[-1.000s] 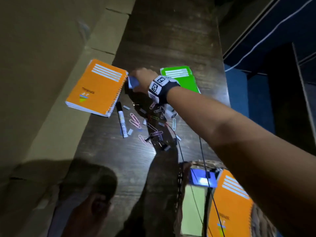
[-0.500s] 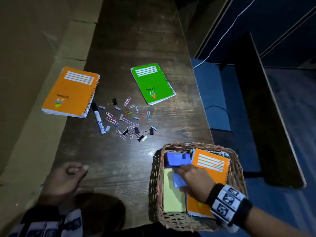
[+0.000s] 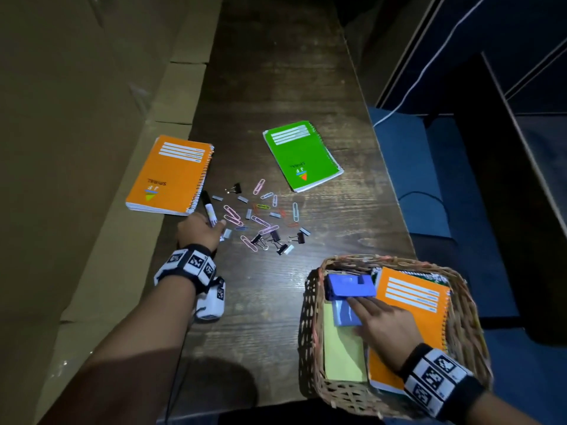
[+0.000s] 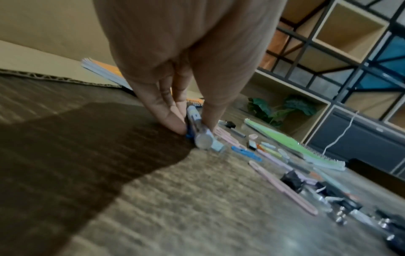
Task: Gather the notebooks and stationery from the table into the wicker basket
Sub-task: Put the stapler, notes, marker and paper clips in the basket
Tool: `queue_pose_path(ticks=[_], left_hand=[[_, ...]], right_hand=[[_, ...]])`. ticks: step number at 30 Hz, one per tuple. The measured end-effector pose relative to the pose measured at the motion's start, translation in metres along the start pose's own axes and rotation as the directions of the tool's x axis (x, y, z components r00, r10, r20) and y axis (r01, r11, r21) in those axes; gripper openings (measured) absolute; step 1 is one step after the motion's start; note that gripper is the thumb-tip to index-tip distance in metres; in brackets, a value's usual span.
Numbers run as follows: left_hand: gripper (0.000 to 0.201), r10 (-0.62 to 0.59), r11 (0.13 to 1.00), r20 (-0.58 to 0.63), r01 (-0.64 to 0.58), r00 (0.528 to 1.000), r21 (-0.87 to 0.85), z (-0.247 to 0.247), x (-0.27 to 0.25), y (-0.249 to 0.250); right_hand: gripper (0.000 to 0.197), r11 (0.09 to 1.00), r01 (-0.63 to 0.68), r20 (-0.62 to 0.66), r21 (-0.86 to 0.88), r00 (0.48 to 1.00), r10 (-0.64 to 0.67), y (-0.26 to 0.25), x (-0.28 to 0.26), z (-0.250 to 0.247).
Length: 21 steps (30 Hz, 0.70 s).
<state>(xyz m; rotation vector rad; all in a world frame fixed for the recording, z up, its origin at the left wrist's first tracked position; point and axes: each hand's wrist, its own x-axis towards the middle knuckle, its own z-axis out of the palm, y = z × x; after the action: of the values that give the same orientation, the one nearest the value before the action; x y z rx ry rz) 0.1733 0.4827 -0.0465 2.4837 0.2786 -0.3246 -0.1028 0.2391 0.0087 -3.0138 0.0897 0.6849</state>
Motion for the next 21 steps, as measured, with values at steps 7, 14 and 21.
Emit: queue_pose_path(ticks=[7,14,21], left_hand=[[0.031,0.027,0.979,0.027,-0.032,0.999,0.203,-0.009,0.000,0.003],[0.010,0.155,0.987,0.100,-0.149,0.983,-0.067,-0.038,-0.112,0.023],[0.014,0.352,0.922,0.509,-0.198,0.786,-0.332,0.009,-0.244,0.049]], right_hand=[[0.055,0.987,-0.156,-0.184,-0.044,0.972,0.145,0.036,-0.042,-0.033],[0.033,0.822,-0.175,-0.131,0.542,0.948,0.289,0.057,-0.046,-0.041],[0.041,0.245,-0.039,0.024,0.969,0.998,0.066,0.015,-0.004,-0.059]])
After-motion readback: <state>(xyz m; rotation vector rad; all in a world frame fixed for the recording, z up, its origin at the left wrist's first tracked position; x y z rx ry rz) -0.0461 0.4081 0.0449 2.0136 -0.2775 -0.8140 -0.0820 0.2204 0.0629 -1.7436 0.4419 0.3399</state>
